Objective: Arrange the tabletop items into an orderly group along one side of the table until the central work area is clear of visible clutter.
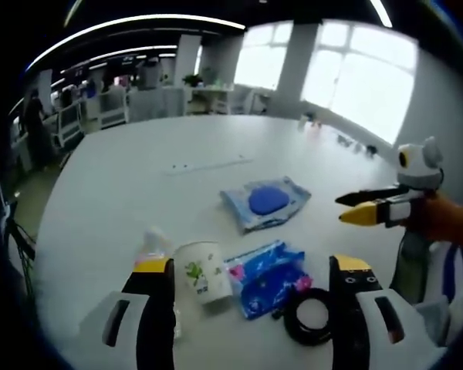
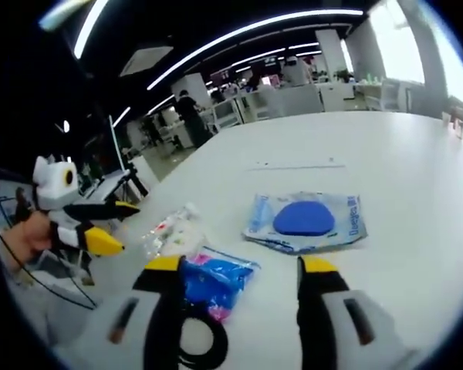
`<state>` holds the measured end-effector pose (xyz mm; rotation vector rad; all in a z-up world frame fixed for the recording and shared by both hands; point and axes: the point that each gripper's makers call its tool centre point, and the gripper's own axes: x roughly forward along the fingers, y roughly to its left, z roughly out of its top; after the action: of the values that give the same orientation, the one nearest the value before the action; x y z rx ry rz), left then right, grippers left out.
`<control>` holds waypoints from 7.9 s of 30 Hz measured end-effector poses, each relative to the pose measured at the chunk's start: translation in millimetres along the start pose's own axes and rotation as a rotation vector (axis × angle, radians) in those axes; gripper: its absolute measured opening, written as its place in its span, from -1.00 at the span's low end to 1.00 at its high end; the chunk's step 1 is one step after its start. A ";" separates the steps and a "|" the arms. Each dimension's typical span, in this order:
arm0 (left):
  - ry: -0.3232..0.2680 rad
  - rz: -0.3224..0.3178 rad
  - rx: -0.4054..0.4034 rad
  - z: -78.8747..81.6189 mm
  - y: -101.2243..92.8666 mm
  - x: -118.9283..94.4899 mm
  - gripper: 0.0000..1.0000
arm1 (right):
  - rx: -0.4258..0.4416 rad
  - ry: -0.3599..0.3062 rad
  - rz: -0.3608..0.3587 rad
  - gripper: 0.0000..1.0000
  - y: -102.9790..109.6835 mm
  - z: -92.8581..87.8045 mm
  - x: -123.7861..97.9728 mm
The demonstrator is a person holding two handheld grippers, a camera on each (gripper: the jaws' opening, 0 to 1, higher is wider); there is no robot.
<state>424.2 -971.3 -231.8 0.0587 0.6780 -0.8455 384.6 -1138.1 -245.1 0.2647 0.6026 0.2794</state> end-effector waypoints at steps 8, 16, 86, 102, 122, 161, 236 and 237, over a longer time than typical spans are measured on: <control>0.000 0.002 -0.013 -11.0 -3.9 -7.3 0.58 | -0.025 0.032 0.002 0.15 10.5 -13.3 0.1; 0.018 0.002 -0.027 -25.1 -6.0 -11.4 0.56 | -0.030 0.079 -0.002 0.10 14.3 -32.6 6.9; 0.096 -0.037 -0.077 -64.0 -2.1 13.2 0.49 | 0.019 0.272 -0.044 -0.83 0.7 -97.7 78.4; 0.130 -0.029 -0.072 -75.3 -5.0 21.9 0.22 | 0.018 0.269 -0.037 -0.91 1.0 -99.1 77.4; 0.189 0.035 -0.126 -92.2 11.4 56.5 -0.75 | 0.020 0.270 -0.039 -0.93 0.2 -100.6 76.5; 0.221 0.046 -0.055 -102.1 9.9 69.4 -1.00 | 0.005 0.266 -0.032 -1.00 1.3 -100.9 73.5; 0.047 -0.015 0.016 6.6 -39.7 49.8 -1.00 | -0.012 0.049 -0.041 -1.00 -13.6 6.5 11.2; 0.044 -0.020 0.020 9.5 -42.3 50.5 -1.00 | -0.015 0.045 -0.045 -1.00 -15.4 8.8 8.4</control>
<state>422.9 -1036.6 -244.4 0.0890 0.7125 -0.8724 399.2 -1151.0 -247.4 0.2311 0.6503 0.2471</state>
